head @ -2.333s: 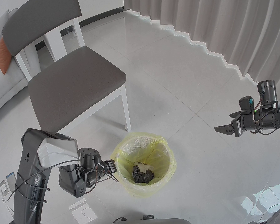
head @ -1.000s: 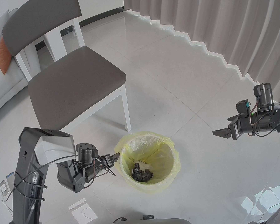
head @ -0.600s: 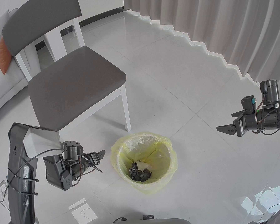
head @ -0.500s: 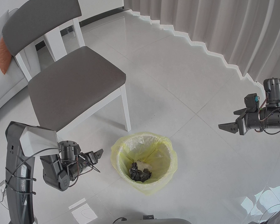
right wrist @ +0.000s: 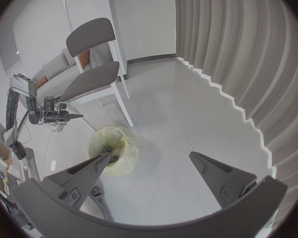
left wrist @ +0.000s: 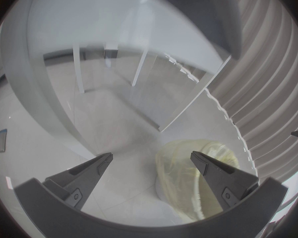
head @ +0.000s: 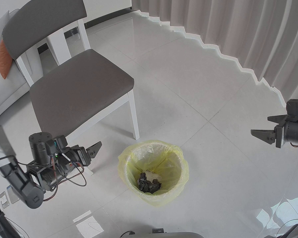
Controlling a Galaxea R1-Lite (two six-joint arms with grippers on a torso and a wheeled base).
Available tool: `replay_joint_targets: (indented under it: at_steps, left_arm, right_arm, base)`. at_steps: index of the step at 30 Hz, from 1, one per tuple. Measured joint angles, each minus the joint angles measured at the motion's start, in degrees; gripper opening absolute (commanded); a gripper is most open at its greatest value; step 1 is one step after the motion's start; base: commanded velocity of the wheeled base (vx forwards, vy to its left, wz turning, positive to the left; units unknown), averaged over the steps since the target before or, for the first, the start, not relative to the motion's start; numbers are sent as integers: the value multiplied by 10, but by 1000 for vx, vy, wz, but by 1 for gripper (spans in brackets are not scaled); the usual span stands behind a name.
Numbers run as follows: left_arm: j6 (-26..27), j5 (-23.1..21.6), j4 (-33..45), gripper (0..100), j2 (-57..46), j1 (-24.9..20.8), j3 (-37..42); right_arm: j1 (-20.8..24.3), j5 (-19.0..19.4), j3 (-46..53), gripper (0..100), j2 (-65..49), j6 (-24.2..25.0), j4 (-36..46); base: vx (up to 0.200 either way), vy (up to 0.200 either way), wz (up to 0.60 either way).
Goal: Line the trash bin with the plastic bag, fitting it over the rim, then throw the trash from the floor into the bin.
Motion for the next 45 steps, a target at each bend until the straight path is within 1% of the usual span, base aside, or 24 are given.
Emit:
replay_joint_targets:
  at_steps: [5, 6, 7, 11, 14, 17, 26, 30, 32, 35, 38, 41, 43, 45]
  left_arm:
    - [19, 1, 104, 100, -145, -20, 22]
    - [23, 1, 131, 100, -175, -23, 24]
    - [27, 1, 180, 100, -227, -27, 25]
    - [35, 2, 291, 100, -348, -28, 24]
    - [39, 0, 364, 100, -429, -21, 23]
    - [42, -3, 442, 100, -516, -11, 22]
    - [46, -14, 680, 100, -775, 24, 17]
    - [42, -8, 777, 100, -884, 45, 16]
    - [38, 4, 806, 100, -926, 54, 15]
    - [38, 28, 822, 100, -971, 65, 19]
    - [45, 54, 828, 100, -996, 70, 30]
    - [53, 83, 833, 100, -1010, 76, 45]
    - [58, 100, 839, 100, -1016, 86, 57]
    - [68, 112, 849, 100, -1020, 99, 69]
  right_arm:
    - [-7, -3, 55, 100, -88, 41, -11]
    - [-9, -4, 67, 100, -107, 48, -13]
    - [-13, -4, 86, 100, -141, 59, -16]
    - [-23, -5, 129, 100, -228, 79, -19]
    - [-28, -5, 157, 100, -293, 90, -14]
    - [-32, -5, 182, 100, -364, 98, 10]
    - [-44, -5, 232, 100, -571, 125, 120]
    - [-49, -4, 255, 100, -648, 138, 161]
    - [-51, -5, 276, 100, -679, 138, 174]
    - [-54, -5, 315, 100, -711, 137, 166]
    - [-56, -5, 355, 100, -729, 131, 122]
    - [-56, -7, 390, 100, -739, 116, 48]
    - [-57, -12, 409, 100, -742, 101, 23]
    - [-57, -21, 419, 100, -745, 91, 15]
  base:
    - [0, 0, 0]
    - [0, 0, 0]
    - [0, 0, 0]
    - [0, 0, 0]
    - [0, 0, 0]
    - [0, 0, 0]
    - [0, 0, 0]
    - [0, 0, 0]
    - [0, 0, 0]
    - [0, 0, 0]
    - [0, 0, 0]
    - [0, 0, 0]
    - [0, 0, 0]
    - [0, 0, 0]
